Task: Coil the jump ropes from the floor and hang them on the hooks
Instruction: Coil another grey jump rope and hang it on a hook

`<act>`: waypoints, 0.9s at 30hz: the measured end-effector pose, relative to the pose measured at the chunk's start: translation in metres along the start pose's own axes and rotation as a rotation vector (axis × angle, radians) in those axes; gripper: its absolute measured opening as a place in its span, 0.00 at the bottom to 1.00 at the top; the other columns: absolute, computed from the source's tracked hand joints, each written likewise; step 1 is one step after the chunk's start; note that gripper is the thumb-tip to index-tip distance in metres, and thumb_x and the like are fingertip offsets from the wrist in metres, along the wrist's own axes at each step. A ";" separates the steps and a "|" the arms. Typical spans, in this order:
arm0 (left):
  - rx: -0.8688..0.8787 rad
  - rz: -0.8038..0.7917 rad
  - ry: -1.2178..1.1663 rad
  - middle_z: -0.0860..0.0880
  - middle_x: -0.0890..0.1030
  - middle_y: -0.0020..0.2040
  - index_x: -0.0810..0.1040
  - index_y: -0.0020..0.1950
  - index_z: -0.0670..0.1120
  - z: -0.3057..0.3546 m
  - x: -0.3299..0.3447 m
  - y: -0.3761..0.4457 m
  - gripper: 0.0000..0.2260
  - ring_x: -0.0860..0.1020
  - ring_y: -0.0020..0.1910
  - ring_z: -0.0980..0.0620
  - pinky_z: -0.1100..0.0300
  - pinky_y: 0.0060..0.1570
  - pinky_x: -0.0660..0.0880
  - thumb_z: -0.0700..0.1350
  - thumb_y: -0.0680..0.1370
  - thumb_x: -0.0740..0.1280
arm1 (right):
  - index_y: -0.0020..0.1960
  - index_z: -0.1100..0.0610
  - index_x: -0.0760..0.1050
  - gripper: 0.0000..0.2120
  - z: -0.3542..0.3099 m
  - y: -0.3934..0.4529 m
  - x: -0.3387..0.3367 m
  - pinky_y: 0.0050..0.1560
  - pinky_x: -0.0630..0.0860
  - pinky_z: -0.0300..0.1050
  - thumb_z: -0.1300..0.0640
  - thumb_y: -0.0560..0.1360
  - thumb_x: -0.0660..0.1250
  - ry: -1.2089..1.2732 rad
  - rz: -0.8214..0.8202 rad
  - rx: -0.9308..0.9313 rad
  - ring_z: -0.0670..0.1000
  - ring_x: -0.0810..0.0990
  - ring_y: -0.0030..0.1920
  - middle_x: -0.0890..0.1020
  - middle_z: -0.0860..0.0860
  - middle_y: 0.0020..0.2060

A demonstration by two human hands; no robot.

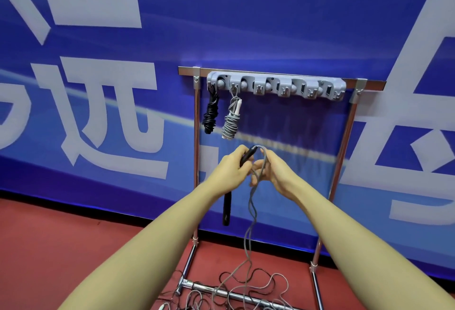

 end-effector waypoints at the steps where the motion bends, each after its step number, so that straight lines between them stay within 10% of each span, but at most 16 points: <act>1: -0.016 0.014 -0.020 0.52 0.75 0.34 0.70 0.49 0.46 -0.003 -0.003 -0.001 0.03 0.68 0.30 0.53 0.63 0.31 0.66 0.41 0.80 0.57 | 0.37 0.64 0.76 0.30 -0.001 0.000 0.002 0.44 0.74 0.49 0.43 0.82 0.49 -0.007 -0.012 0.010 0.52 0.74 0.27 0.77 0.56 0.28; 11: -0.101 0.119 -0.294 0.51 0.76 0.37 0.69 0.53 0.45 -0.026 0.000 -0.014 0.07 0.78 0.38 0.55 0.55 0.50 0.76 0.48 0.82 0.57 | 0.36 0.59 0.69 0.18 -0.052 -0.015 0.002 0.34 0.72 0.39 0.48 0.79 0.62 0.014 0.124 -0.150 0.45 0.62 0.23 0.63 0.46 0.21; 27: -0.151 0.095 -0.045 0.45 0.77 0.40 0.69 0.52 0.45 -0.023 0.001 -0.007 0.05 0.75 0.36 0.49 0.60 0.33 0.69 0.40 0.80 0.55 | 0.39 0.61 0.76 0.10 -0.067 -0.022 0.001 0.28 0.67 0.38 0.57 0.76 0.69 -0.245 0.052 -0.217 0.48 0.68 0.25 0.73 0.49 0.24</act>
Point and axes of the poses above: each hand's wrist, its own y-axis towards the middle knuckle, its own x-axis out of the palm, z = x × y, the point moved 10 cm from there along y, towards the middle knuckle
